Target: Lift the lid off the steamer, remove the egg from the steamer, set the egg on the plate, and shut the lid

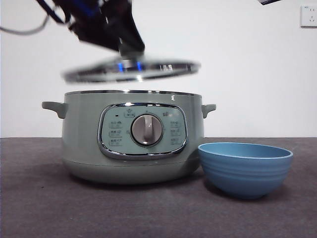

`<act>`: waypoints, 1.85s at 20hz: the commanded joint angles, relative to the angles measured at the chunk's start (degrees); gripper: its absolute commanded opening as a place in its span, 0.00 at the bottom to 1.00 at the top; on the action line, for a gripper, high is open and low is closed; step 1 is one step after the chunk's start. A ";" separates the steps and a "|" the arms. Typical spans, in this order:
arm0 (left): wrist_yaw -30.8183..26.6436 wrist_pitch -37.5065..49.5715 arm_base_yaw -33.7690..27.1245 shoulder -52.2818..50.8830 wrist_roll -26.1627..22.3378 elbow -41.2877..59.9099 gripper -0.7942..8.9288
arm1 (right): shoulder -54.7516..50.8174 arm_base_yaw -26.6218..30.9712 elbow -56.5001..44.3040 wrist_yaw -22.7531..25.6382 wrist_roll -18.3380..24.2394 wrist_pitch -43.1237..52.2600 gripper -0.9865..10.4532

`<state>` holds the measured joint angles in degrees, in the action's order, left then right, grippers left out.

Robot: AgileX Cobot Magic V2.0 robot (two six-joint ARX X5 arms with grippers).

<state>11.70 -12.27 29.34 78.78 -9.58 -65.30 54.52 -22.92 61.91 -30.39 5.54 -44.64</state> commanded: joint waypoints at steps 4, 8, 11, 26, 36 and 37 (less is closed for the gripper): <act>0.28 -3.56 0.17 -9.79 2.89 -0.57 0.07 | 0.33 -0.11 0.15 2.51 -1.99 3.85 0.55; -1.88 -8.81 0.17 -17.99 5.62 -0.57 0.07 | 3.17 -0.15 0.15 3.78 -4.28 8.00 0.55; -5.88 -14.80 0.20 -24.44 5.62 -0.57 0.07 | 7.23 -0.52 0.20 3.89 -5.73 11.32 0.55; -14.58 -34.40 0.20 -45.42 8.41 -0.57 0.07 | 43.36 -15.56 25.90 21.27 -7.21 7.63 0.55; -14.53 -34.60 0.20 -45.48 8.33 -0.57 0.07 | 59.56 -17.46 34.47 26.03 -7.67 7.45 0.52; -14.53 -34.60 0.20 -45.48 8.33 -0.57 0.07 | 60.24 -17.46 34.47 26.03 -7.72 7.98 0.52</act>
<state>-2.85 -49.71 29.43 33.89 -1.45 -65.28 114.15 -40.16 96.23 -4.43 -1.76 -36.99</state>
